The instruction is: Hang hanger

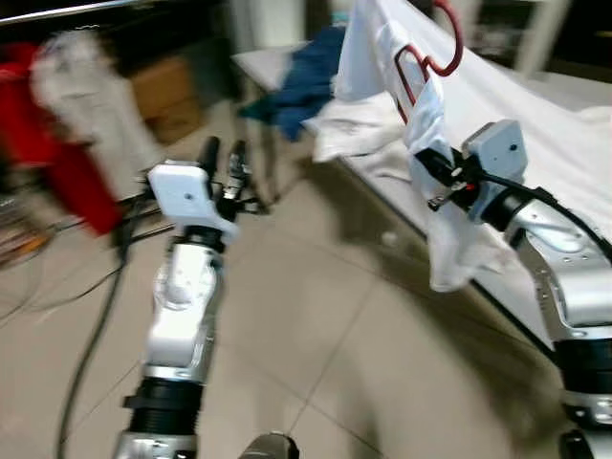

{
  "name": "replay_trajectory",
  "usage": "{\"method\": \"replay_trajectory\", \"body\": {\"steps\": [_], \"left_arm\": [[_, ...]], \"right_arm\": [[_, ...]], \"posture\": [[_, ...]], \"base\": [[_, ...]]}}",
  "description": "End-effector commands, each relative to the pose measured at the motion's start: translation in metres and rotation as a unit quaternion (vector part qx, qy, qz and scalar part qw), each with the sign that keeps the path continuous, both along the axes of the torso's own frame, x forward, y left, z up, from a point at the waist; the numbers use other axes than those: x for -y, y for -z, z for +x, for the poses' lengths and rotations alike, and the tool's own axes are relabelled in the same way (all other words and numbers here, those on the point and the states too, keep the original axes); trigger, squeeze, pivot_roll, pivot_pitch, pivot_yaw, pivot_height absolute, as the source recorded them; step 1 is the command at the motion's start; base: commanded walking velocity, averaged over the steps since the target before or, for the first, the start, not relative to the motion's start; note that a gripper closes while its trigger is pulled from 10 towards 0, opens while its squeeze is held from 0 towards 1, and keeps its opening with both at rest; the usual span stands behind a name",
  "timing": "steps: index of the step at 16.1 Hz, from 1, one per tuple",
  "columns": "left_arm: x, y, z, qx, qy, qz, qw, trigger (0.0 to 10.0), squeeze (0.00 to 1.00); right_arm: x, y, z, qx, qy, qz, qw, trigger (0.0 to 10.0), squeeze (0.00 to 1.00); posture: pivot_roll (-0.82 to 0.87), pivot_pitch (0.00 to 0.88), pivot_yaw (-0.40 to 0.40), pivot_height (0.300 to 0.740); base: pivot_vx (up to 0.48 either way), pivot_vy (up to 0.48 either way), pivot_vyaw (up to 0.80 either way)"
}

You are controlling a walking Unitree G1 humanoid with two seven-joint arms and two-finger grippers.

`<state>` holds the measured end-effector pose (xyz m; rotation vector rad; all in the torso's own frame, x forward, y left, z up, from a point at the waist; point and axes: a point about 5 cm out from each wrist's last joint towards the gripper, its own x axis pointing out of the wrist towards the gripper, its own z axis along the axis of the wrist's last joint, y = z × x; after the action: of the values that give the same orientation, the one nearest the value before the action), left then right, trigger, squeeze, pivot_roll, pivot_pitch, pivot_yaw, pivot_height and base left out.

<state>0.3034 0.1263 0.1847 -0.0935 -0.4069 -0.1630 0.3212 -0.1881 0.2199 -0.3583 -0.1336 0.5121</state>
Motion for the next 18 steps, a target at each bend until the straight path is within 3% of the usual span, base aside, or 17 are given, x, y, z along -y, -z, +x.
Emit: {"method": "replay_trajectory", "body": {"steps": [1, 10, 14, 17, 18], "left_arm": [[-0.002, -0.003, 0.0, 0.007, -0.001, 0.009, 1.0, 10.0, 0.0], [0.001, -0.003, 0.001, 0.012, 0.005, 0.017, 1.0, 10.0, 0.0], [0.003, -0.004, 0.001, 0.018, 0.008, 0.023, 1.0, 10.0, 0.0], [0.004, -0.004, 0.001, 0.023, 0.01, 0.029, 0.999, 10.0, 0.0], [0.005, -0.004, 0.001, 0.024, 0.011, 0.031, 0.999, 10.0, 0.0]], "right_arm": [[-0.006, -0.019, -0.001, 0.034, -0.018, 0.003, 0.999, 10.0, 0.0], [0.004, -0.031, -0.002, 0.052, -0.005, -0.007, 0.999, 10.0, 0.0], [0.023, -0.036, 0.01, 0.072, 0.094, 0.011, 0.993, 10.0, 0.0], [0.047, -0.05, 0.015, 0.132, 0.222, 0.007, 0.966, 10.0, 0.0], [0.058, -0.061, 0.014, 0.173, 0.275, 0.016, 0.946, 10.0, 0.0]], "posture": [[0.14, 0.0, 0.04, 0.74], [0.13, 0.0, 0.042, 0.74], [0.13, 0.0, 0.042, 0.74], [0.13, 0.0, 0.045, 0.74], [0.13, 0.0, 0.047, 0.74]], "base": [[0.0, 0.0, 0.79], [0.0, 0.0, 0.79], [0.0, 0.0, 0.34], [0.0, 0.0, 0.0], [0.0, 0.0, 0.0]]}}
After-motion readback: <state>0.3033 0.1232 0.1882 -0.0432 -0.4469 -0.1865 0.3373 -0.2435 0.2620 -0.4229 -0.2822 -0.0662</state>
